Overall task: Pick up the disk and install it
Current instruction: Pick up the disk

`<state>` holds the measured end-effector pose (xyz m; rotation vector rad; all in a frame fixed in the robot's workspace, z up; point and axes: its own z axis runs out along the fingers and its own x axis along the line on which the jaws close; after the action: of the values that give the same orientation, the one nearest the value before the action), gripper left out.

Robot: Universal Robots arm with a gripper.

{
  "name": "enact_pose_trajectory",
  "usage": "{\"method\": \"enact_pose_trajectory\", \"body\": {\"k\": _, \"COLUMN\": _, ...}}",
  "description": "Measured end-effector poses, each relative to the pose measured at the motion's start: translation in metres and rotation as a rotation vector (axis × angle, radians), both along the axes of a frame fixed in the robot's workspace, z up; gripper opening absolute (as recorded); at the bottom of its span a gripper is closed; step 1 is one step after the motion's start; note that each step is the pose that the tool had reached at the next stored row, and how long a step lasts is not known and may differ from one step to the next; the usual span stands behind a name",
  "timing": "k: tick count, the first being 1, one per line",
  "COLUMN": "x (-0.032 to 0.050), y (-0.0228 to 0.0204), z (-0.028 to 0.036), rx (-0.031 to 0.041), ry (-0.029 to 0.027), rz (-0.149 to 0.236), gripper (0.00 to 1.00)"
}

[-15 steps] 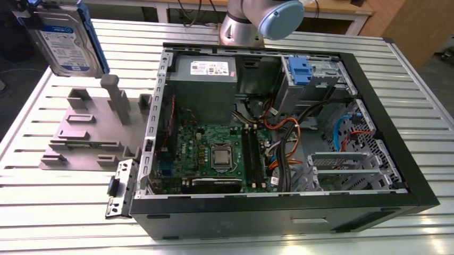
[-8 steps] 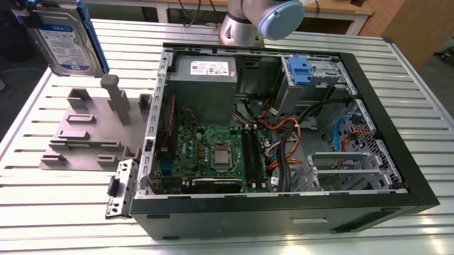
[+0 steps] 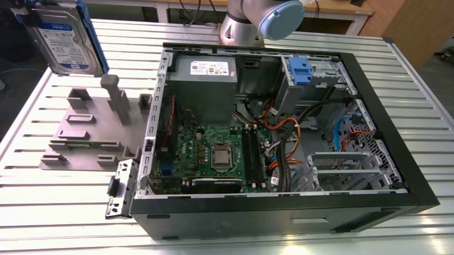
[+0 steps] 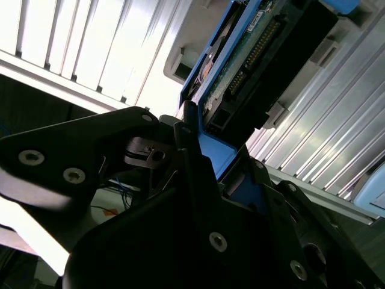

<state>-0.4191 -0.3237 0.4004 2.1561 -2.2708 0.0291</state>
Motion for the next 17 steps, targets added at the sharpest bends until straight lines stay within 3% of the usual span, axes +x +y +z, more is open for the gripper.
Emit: {"method": "enact_pose_trajectory", "body": {"k": 17, "x": 0.0, "y": 0.0, "z": 0.0053, "rx": 0.0, "ry": 0.0, "rz": 0.0, "gripper": 0.36}}
